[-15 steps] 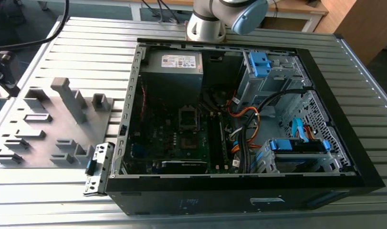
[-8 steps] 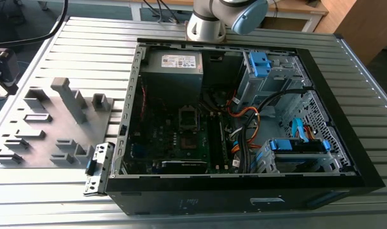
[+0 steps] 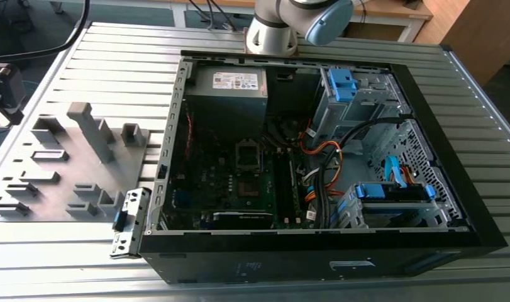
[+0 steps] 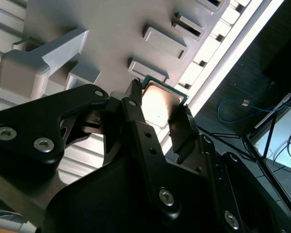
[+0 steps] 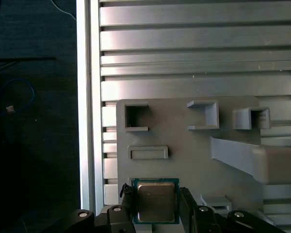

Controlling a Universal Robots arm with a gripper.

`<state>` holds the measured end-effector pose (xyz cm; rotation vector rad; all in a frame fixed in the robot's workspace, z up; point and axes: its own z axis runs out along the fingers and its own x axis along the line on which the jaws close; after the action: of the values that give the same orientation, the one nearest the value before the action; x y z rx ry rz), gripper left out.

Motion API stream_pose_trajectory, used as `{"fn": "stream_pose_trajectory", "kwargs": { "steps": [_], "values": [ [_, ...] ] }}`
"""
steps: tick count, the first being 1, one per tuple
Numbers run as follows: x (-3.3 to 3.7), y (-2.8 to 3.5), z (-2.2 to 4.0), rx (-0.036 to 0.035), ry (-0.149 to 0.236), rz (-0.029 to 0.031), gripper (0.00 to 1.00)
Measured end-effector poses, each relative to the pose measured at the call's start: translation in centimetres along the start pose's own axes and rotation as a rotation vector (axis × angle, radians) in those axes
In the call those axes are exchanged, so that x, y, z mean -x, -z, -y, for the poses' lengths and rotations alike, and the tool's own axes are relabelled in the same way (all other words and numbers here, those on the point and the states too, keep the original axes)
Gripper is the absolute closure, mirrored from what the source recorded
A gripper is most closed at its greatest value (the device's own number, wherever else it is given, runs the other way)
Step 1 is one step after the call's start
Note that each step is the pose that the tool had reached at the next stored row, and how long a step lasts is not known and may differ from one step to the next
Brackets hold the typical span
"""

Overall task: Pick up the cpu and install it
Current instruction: 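Pick up the cpu and move it towards the insertion slot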

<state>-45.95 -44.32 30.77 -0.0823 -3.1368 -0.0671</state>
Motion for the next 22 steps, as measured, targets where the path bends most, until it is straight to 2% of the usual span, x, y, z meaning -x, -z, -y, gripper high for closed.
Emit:
{"fn": "stream_pose_trajectory", "kwargs": {
  "steps": [5,19,22],
  "values": [
    [0.01,0.41,-0.02,0.0002,0.000,0.0003,0.53],
    [0.01,0.33,-0.02,0.0002,0.000,0.0002,0.53],
    [0.01,0.50,-0.02,0.0002,0.000,0.0003,0.53]
  ]
}}
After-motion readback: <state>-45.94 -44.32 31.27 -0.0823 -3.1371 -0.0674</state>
